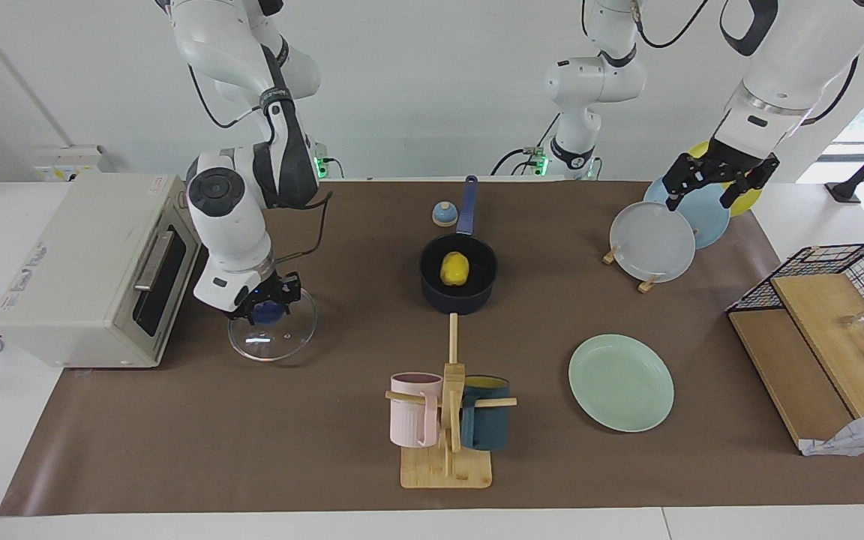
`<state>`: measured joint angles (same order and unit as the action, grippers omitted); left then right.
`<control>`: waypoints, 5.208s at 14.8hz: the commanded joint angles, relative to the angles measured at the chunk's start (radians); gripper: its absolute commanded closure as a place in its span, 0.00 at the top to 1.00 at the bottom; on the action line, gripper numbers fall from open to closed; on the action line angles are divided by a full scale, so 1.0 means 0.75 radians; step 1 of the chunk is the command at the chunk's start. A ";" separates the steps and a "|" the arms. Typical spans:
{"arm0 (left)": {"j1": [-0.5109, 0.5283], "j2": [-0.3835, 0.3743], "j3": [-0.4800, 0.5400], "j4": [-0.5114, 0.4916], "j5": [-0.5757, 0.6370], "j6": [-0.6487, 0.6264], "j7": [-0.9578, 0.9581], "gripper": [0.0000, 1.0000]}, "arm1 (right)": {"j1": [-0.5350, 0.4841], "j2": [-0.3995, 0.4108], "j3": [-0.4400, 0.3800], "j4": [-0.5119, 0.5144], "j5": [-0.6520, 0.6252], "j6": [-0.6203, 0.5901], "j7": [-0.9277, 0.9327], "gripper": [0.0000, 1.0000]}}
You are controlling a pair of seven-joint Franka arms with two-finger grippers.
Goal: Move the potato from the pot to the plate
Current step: 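Lift the glass lid off and carry it beside the toaster, then set down the lid with the right gripper while the left gripper reaches the pan, then lower the left gripper into the saucepan and grasp the yellow potato, then lift the potato with the left gripper toward the green plate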
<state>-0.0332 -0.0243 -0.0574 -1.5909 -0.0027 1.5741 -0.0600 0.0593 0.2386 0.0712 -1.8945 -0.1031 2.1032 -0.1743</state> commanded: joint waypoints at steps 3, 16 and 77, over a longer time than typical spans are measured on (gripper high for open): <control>0.016 -0.027 -0.011 -0.028 0.020 0.002 -0.004 1.00 | -0.073 -0.112 0.024 -0.294 0.005 0.331 -0.052 0.38; -0.123 -0.111 -0.083 -0.093 0.002 0.020 -0.020 1.00 | -0.081 -0.079 0.020 0.123 0.119 -0.103 0.052 1.00; -0.079 0.463 -0.075 0.082 -0.156 0.353 -0.227 0.00 | -0.055 -0.288 -0.119 0.342 0.093 -0.777 0.228 1.00</control>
<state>-0.1479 0.2364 -0.1022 -1.5709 -0.1359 1.7836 -0.3174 0.0222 0.0337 -0.0206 -1.6340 -0.0391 1.5265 -0.0213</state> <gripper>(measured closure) 0.352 0.000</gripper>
